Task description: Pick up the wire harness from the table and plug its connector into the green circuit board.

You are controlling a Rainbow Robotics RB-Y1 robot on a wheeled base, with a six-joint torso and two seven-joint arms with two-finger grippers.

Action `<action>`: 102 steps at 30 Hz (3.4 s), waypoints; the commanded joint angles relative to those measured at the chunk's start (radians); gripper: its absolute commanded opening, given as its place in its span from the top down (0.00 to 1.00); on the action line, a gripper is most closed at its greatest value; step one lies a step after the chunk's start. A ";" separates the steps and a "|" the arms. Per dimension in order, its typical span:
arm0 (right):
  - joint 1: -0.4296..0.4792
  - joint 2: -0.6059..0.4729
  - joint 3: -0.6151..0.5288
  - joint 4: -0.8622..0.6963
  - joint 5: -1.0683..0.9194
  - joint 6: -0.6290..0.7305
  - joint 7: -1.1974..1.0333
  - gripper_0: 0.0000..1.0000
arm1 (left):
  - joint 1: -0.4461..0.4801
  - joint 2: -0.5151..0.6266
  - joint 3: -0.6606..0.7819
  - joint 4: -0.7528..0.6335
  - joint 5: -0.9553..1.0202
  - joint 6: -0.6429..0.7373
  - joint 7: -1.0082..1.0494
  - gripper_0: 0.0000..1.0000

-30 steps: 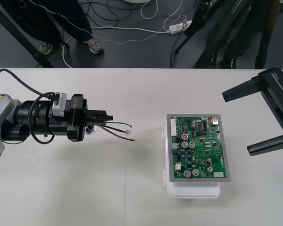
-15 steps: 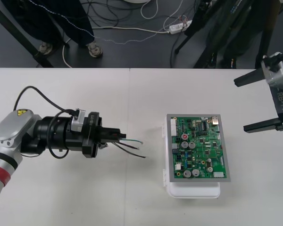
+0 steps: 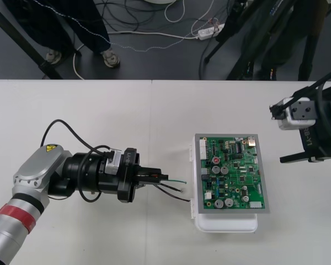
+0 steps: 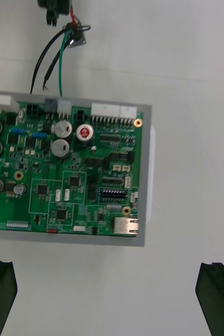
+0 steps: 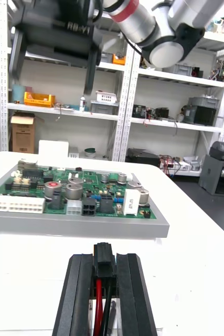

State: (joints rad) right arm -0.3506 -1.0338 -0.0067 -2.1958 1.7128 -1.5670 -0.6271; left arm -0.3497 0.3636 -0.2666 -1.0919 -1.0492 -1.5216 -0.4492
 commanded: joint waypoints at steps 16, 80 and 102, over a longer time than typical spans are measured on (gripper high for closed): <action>0.022 -0.065 0.198 0.068 0.321 -0.004 -0.011 0.00 | 0.005 -0.107 0.110 -0.008 -0.135 -0.032 -0.106 1.00; 0.091 0.132 0.337 0.074 0.614 -0.004 -0.013 0.00 | -0.040 -0.180 -0.053 -0.008 -0.074 0.187 -0.089 1.00; 0.104 0.152 0.337 0.070 0.646 0.013 -0.052 0.00 | -0.040 -0.180 -0.062 -0.008 -0.107 0.193 -0.085 1.00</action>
State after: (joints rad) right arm -0.2621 -0.8906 0.3326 -2.0952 2.3472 -1.5642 -0.6275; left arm -0.3536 0.2131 -0.2955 -1.0912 -1.1535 -1.3608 -0.4868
